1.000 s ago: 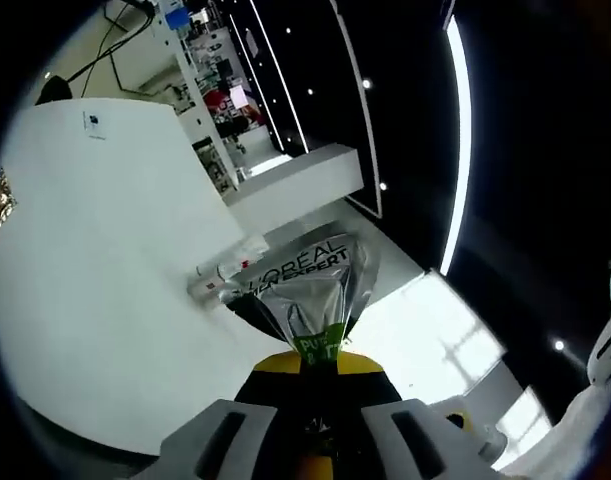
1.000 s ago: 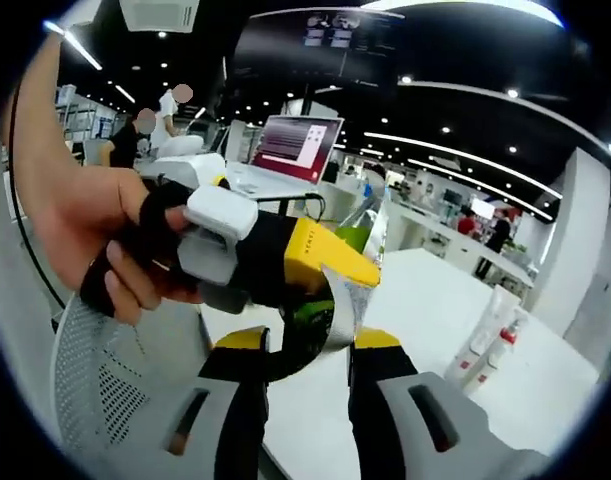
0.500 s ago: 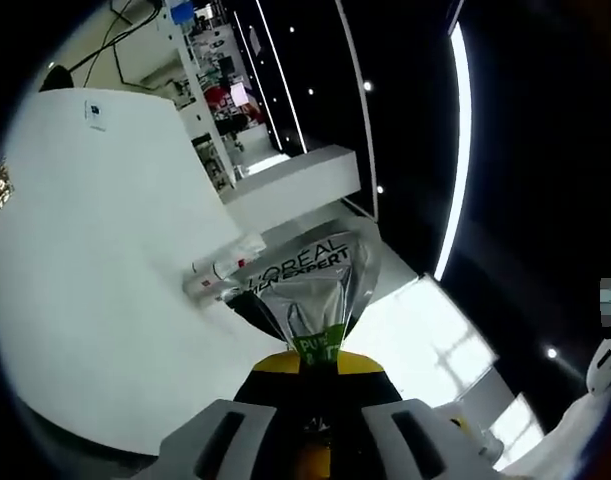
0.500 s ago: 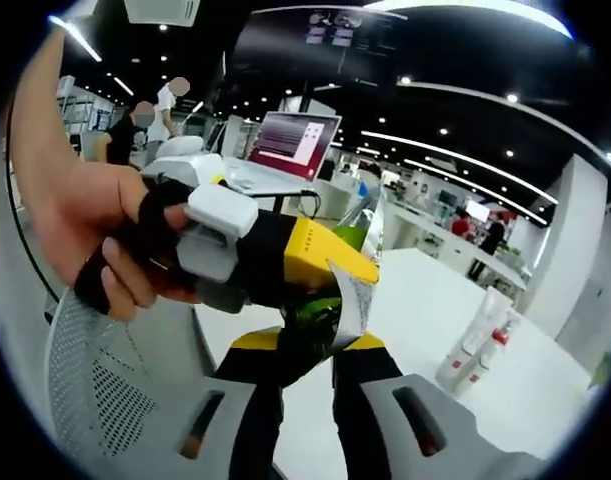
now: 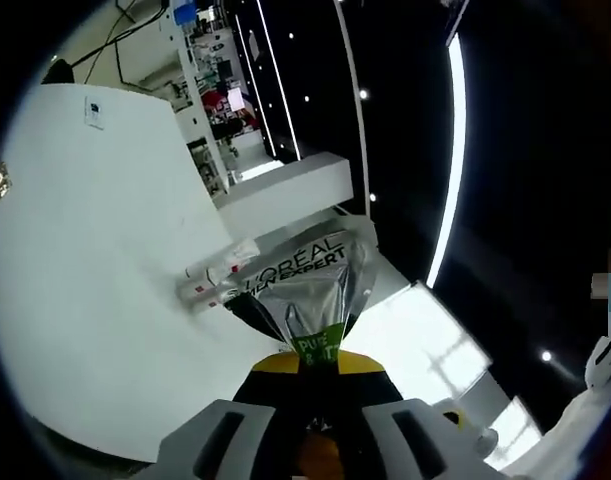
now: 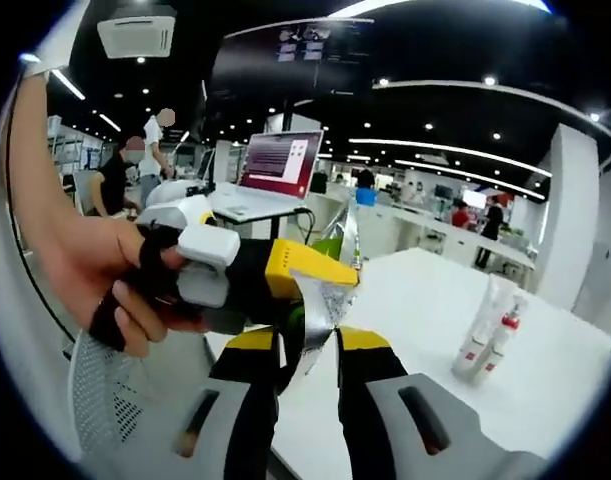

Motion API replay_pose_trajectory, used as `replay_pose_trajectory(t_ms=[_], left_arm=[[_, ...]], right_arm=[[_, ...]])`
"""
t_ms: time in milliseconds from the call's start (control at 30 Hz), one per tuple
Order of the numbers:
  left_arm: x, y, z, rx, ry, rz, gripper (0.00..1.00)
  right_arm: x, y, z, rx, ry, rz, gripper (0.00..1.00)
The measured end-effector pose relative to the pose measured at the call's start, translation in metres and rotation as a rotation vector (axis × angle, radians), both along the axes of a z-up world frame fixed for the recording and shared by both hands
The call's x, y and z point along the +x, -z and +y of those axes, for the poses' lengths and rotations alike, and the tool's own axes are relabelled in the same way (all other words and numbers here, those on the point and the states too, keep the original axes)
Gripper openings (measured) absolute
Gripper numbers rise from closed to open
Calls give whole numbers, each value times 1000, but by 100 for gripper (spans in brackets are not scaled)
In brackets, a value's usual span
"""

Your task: Arrange the skincare products in the storage area until every visible bottle or jar stands upright without overlapping.

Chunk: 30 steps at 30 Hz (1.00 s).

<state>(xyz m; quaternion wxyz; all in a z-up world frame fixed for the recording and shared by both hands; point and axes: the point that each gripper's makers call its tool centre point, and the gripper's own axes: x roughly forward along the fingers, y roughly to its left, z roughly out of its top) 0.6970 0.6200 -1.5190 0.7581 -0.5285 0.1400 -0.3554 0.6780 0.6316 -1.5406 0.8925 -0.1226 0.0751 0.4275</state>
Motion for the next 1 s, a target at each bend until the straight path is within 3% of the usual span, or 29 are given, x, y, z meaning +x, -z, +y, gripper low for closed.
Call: replay_pose_trajectory(t_ms=[167, 267, 467, 533, 767, 1000], left_arm=[[0, 0, 2, -18, 4, -3, 7], [-1, 2, 1, -5, 14, -3, 7], [0, 5, -1, -3, 19, 14, 8], [0, 3, 1, -13, 10, 12, 10], [2, 6, 0, -44, 27, 38, 23], [0, 10, -1, -20, 34, 57, 27]], right_arm=[[-2, -4, 1, 57, -10, 36, 21], [-3, -13, 3, 133, -17, 57, 27], [1, -8, 0, 134, -2, 93, 22], [-2, -6, 1, 133, -9, 120, 16], [-4, -1, 0, 104, -23, 123, 5], [-5, 5, 2, 63, -32, 124, 2]])
